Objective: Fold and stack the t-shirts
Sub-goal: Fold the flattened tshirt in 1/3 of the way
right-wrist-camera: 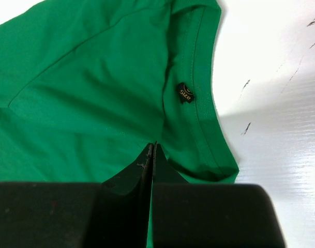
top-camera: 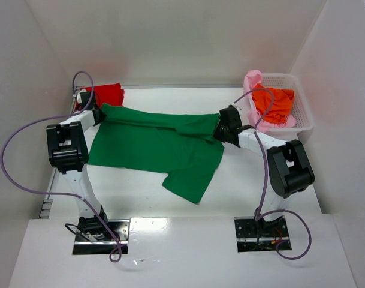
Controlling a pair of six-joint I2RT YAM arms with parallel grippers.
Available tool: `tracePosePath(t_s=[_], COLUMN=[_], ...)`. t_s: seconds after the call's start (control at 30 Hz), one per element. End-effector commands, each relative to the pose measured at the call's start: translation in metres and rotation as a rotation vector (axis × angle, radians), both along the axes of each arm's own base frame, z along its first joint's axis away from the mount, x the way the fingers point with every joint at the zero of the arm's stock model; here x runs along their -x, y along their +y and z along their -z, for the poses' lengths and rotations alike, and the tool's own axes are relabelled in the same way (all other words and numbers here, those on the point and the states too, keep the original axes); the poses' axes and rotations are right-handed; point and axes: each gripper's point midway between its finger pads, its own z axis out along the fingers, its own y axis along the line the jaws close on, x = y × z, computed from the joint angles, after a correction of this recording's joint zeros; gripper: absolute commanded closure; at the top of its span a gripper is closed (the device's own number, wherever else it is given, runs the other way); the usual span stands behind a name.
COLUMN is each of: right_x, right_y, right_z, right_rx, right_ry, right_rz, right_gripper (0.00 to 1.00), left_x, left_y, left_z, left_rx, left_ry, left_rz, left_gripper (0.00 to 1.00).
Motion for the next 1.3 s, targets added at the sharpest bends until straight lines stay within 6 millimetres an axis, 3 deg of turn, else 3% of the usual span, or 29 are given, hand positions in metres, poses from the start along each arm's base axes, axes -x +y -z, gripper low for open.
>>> tracePosePath(t_s=[0.0,0.13,0.33,0.47,0.57,0.63,0.67,0.73,0.77,0.83,0.9,1.07,1.17,1.27], right_x=[-0.005,-0.004,-0.004,-0.001,-0.001,0.002,0.002,0.004,0.004,-0.003,-0.006,-0.025,-0.033,-0.033], right_y=[0.000,0.000,0.000,-0.001,-0.002,-0.002,-0.002,-0.003,-0.003,-0.006,-0.009,-0.014,-0.016,-0.013], right_z=[-0.002,0.002,0.002,0.006,0.010,0.013,0.013,0.014,0.014,0.002,-0.009,-0.043,-0.056,-0.056], right_rx=[-0.010,-0.001,-0.001,0.003,0.006,0.009,0.009,0.012,0.012,0.028,0.043,0.073,0.057,0.047], right_ry=[-0.020,-0.014,-0.014,-0.003,0.005,0.014,0.014,0.023,0.023,-0.009,-0.034,-0.117,-0.139,-0.137], right_rz=[0.001,-0.005,-0.006,-0.006,-0.006,-0.006,-0.006,-0.006,-0.006,0.003,0.013,0.036,0.033,0.021], right_gripper=[1.00,1.00,1.00,1.00,1.00,1.00,0.97,0.61,0.51,0.51,0.47,0.30,0.28,0.28], left_x=[0.002,0.002,0.029,0.030,0.028,0.026,0.025,0.021,0.017,0.012,0.001,-0.005,-0.001,0.015], left_y=[0.010,0.007,0.018,0.015,0.016,0.011,0.011,0.005,0.003,-0.006,-0.011,-0.015,-0.020,-0.024], left_z=[-0.014,-0.009,0.021,0.022,0.012,0.008,0.001,-0.007,-0.019,-0.032,-0.060,-0.103,-0.116,-0.110], left_rx=[-0.019,0.015,0.062,0.076,0.073,0.090,0.088,0.106,0.110,0.139,0.147,0.139,0.148,0.162], left_ry=[-0.029,-0.018,0.038,0.043,0.024,0.012,-0.002,-0.028,-0.057,-0.089,-0.149,-0.225,-0.238,-0.215], left_rz=[-0.030,-0.048,-0.141,-0.142,-0.141,-0.122,-0.121,-0.080,-0.068,-0.016,0.029,0.069,0.087,0.080], left_gripper=[1.00,1.00,1.00,0.95,0.93,0.78,0.66,0.49,0.44,0.33,0.21,0.07,0.03,0.00])
